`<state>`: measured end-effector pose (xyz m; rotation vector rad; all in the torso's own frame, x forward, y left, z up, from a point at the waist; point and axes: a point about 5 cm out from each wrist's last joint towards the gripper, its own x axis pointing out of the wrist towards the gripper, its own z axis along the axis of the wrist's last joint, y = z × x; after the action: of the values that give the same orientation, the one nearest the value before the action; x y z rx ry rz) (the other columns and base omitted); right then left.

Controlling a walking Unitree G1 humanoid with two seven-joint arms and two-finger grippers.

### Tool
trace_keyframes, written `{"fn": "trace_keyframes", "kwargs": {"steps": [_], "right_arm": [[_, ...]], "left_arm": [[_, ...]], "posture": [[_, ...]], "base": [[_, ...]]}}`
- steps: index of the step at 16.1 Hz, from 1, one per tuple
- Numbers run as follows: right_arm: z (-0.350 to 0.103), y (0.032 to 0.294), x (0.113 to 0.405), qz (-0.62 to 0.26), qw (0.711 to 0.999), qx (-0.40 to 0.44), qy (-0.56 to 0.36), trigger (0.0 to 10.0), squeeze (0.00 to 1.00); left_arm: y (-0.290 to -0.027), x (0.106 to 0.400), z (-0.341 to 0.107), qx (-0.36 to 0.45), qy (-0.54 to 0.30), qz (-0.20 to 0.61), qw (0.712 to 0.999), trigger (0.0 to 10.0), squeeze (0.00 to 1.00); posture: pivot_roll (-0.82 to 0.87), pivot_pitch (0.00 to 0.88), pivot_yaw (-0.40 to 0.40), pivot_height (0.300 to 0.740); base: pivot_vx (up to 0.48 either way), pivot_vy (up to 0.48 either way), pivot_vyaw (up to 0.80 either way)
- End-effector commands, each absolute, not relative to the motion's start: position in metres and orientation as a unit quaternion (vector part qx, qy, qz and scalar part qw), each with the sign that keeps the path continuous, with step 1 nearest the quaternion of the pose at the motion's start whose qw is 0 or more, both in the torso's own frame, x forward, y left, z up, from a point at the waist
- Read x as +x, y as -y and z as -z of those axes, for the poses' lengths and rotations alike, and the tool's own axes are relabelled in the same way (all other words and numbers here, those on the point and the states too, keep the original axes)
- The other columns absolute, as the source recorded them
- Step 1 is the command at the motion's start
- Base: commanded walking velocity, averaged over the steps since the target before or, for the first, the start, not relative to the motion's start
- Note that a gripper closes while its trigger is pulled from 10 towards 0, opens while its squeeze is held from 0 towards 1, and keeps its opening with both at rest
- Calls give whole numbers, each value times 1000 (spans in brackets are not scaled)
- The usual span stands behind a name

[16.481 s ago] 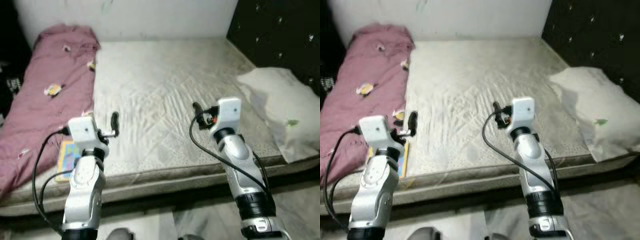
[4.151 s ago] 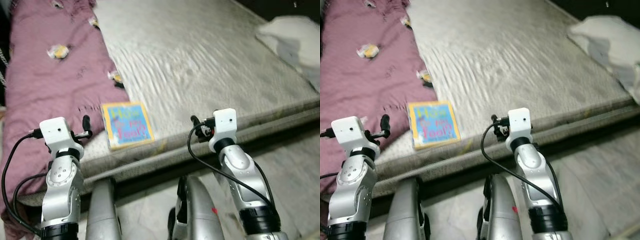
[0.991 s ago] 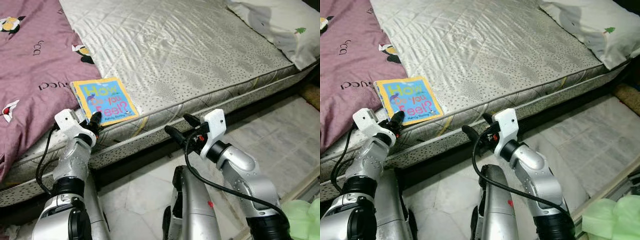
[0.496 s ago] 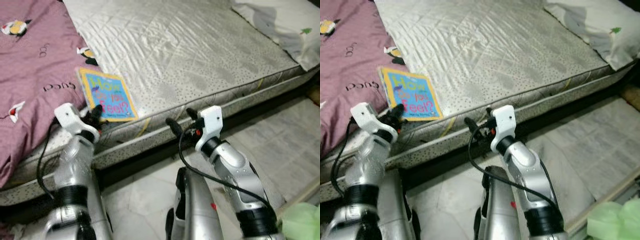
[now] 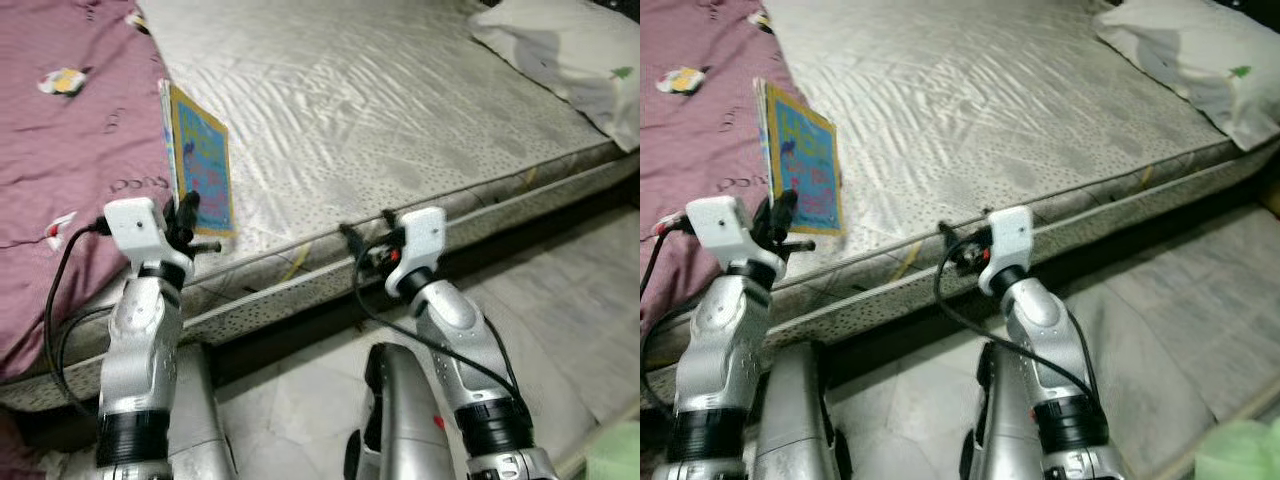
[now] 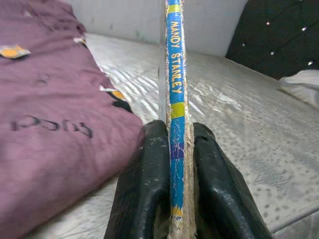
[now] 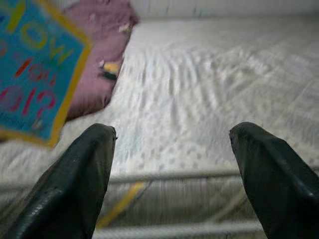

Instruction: Clean up the room

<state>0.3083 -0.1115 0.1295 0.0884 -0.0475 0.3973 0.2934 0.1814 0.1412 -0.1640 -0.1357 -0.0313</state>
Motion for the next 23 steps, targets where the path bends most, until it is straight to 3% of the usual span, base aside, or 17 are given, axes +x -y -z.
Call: {"fn": "trace_keyframes", "kwargs": {"steps": [1,2,3,11,23], "right_arm": [[-135,119,314,-166,984,52,42,10000,0],[-136,122,317,-155,985,54,47,10000,0],[-137,123,322,-147,986,56,50,10000,0],[-144,121,331,-149,984,62,70,10000,0],[-149,126,335,-142,985,57,78,10000,0]], "left_arm": [[-178,289,-149,-47,89,19,995,0,0],[-178,286,-147,-34,86,18,996,0,0],[-180,284,-144,-26,77,-1,997,10000,0],[-170,286,-146,18,82,-7,996,10000,0],[-166,287,-143,19,79,-16,997,10000,0]], "posture": [[74,0,-39,492],[76,0,-32,492],[75,0,-27,502],[66,0,-21,602],[60,0,-25,735]], "base": [[0,0,0],[0,0,0],[0,0,0],[0,0,0],[0,0,0]]}}
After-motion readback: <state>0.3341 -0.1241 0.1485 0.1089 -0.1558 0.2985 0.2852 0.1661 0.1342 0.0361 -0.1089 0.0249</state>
